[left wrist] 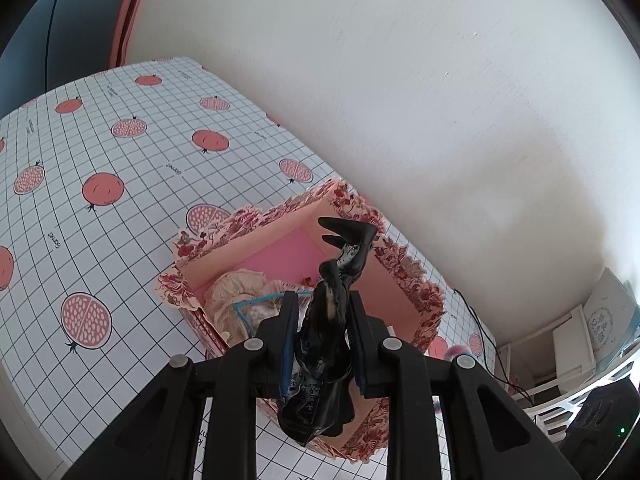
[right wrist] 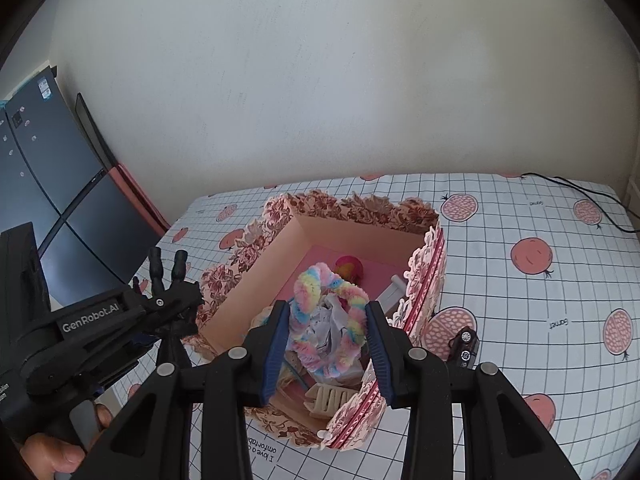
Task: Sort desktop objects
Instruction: 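Lower the rainbow ring into the box with right tool while left tool holds robot-hand toy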
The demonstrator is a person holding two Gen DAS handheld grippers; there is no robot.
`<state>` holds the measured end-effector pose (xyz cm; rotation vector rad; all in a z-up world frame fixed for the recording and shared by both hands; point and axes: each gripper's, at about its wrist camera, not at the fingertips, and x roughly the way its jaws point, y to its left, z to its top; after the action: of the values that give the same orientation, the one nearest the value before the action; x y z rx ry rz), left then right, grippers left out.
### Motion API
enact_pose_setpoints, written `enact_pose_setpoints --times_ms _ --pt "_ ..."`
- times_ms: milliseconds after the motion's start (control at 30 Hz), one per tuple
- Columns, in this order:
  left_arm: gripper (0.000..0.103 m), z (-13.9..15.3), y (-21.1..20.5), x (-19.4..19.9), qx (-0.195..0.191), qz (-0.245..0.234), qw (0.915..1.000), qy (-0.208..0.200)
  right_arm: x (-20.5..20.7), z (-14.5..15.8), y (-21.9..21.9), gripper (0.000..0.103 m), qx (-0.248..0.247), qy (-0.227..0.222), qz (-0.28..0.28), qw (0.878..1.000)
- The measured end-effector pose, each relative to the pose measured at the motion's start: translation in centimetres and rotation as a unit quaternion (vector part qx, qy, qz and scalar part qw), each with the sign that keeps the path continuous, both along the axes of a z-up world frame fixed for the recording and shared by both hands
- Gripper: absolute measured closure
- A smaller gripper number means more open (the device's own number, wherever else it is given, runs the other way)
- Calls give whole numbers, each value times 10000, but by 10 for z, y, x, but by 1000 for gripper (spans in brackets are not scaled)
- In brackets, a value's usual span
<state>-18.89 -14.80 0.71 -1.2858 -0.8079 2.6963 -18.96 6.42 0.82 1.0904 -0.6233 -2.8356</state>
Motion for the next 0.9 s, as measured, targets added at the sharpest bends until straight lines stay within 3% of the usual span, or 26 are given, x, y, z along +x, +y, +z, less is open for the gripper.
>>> enact_pose_setpoints --times_ms 267,833,900 --pt "78 -17 1 -6 5 -24 9998 -202 -6 -8 -4 62 -12 -119 47 9999" --pt "78 -20 4 -7 25 -49 9996 -283 -9 -13 -4 60 -55 -239 72 9997" --pt "78 -20 6 -7 16 -50 9995 -300 -9 -13 -5 56 -40 -244 90 9997"
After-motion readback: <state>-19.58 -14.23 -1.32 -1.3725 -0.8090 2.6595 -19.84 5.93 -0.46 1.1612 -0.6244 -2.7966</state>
